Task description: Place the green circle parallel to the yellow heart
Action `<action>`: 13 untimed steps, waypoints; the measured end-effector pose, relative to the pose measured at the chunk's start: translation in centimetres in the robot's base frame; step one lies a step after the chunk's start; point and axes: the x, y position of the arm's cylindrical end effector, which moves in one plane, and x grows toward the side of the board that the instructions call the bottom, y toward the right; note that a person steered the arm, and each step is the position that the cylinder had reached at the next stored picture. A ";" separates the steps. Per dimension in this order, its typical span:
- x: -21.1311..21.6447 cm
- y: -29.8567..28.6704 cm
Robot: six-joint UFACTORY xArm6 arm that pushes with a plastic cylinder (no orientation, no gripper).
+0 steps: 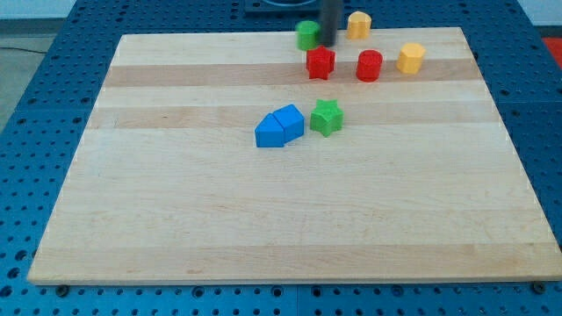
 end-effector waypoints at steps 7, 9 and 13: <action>4.5 -27.7; -2.5 -29.0; 6.2 -2.8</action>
